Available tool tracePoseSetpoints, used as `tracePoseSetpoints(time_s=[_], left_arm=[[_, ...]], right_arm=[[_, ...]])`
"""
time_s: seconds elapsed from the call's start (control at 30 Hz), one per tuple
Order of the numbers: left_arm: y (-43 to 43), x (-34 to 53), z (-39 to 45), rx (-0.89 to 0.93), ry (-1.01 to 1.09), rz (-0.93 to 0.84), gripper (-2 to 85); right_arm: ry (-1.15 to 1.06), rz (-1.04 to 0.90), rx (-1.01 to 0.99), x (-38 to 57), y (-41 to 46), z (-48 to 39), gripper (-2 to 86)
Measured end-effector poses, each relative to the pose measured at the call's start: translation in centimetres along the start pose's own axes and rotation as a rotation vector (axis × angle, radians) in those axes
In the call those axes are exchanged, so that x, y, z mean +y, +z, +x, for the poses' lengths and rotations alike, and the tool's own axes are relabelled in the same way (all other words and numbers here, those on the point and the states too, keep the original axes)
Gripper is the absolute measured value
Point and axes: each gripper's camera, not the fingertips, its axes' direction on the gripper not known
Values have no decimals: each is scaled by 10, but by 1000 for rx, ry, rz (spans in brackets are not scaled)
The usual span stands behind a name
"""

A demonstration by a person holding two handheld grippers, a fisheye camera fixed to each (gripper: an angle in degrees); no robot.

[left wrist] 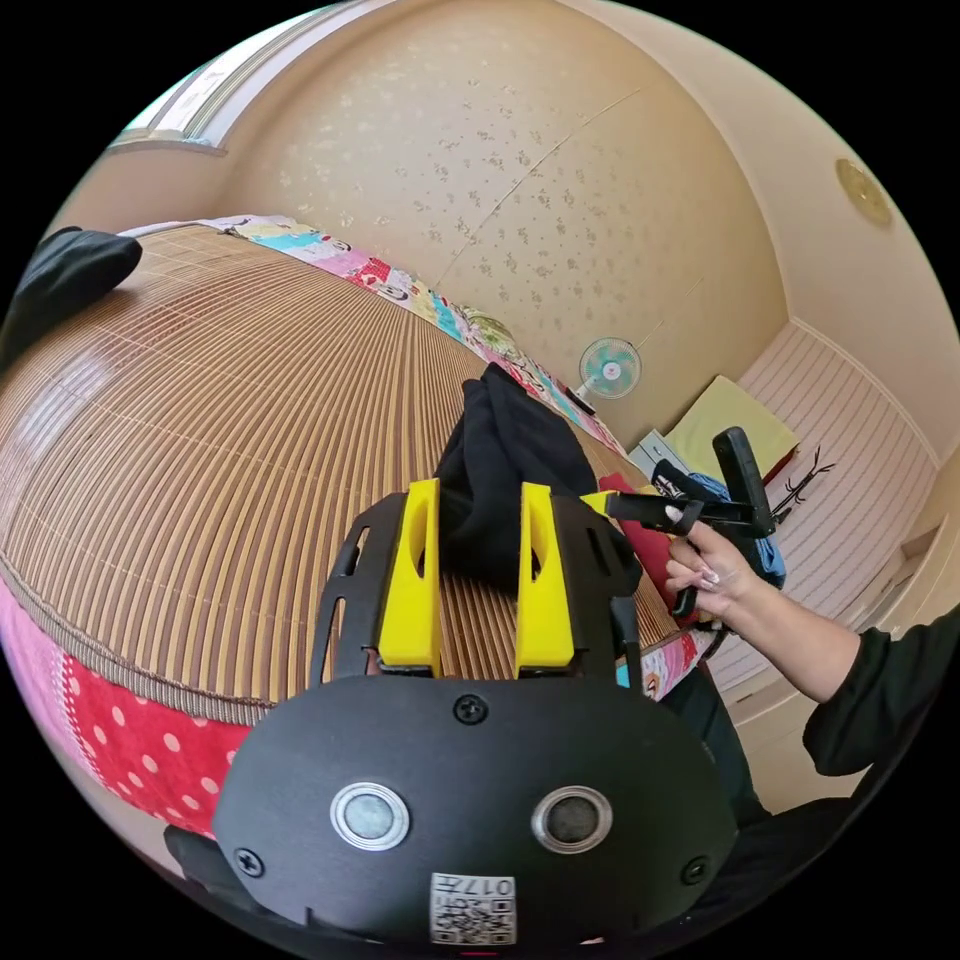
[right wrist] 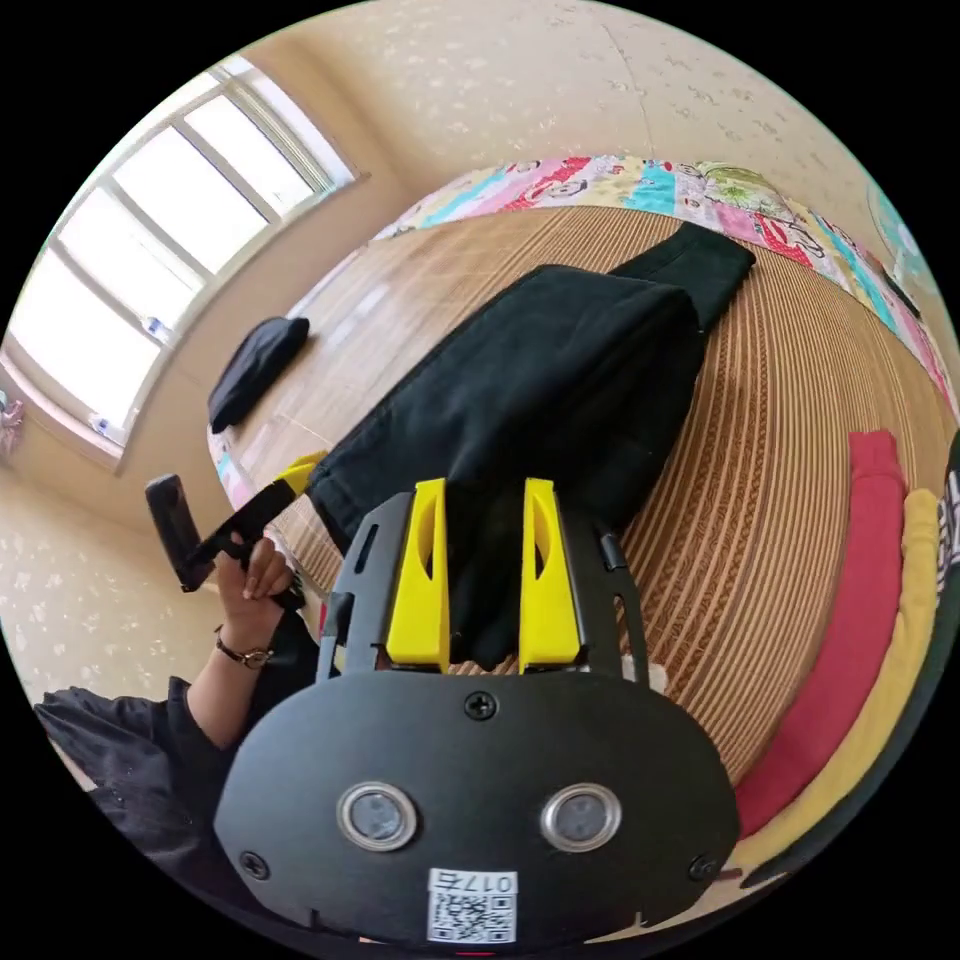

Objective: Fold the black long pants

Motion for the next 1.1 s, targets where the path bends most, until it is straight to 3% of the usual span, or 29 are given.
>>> tracePoseSetpoints(time_s=[0.07, 0.17, 0.23, 0.27, 0.3, 0.4, 0.43, 0.5, 0.63, 0.7, 0.83, 0.97, 1.03, 1.1], left_arm=[[-3, -2, 1, -2, 2, -1, 121], [-8, -4, 0, 8, -13, 5, 122], [-14, -5, -2, 50, -26, 33, 124], [-19, -5, -4, 74, -31, 62, 124], [-27, -3, -7, 103, -45, 101, 124], [-34, -3, -14, 86, -95, 92, 123], [-34, -5, -15, 108, -93, 83, 123], [-35, -8, -13, 111, -92, 68, 124], [-38, -13, -5, 109, -64, 39, 126], [-43, -13, 0, 104, -54, 45, 126], [-50, -15, 10, 89, -33, 50, 130], [-68, -17, 11, 26, -84, 95, 164], [-108, -12, 19, -54, -73, 268, 163], [-142, -1, 31, -115, -11, 431, 159]], right_arm=[[-131, -131, 86, -28, 0, -3, 57], [-240, -250, -17, -84, -36, 16, 38], [-153, -84, -174, -124, -89, 54, 36], [-70, 88, -257, -143, -126, 90, 41], [114, 384, -323, -145, -168, 140, 47], [569, 772, -506, -97, -191, 257, 79], [614, 767, -512, -88, -183, 270, 85], [689, 547, -474, -64, -134, 307, 110], [596, 302, -374, -9, -52, 324, 132], [541, 220, -473, 31, -4, 326, 139], [488, 378, -507, 80, 7, 305, 114], [483, 380, -637, 92, 10, 264, 71], [406, 415, -698, 91, 3, 233, 65], [173, 393, -676, 80, -8, 173, 60]])
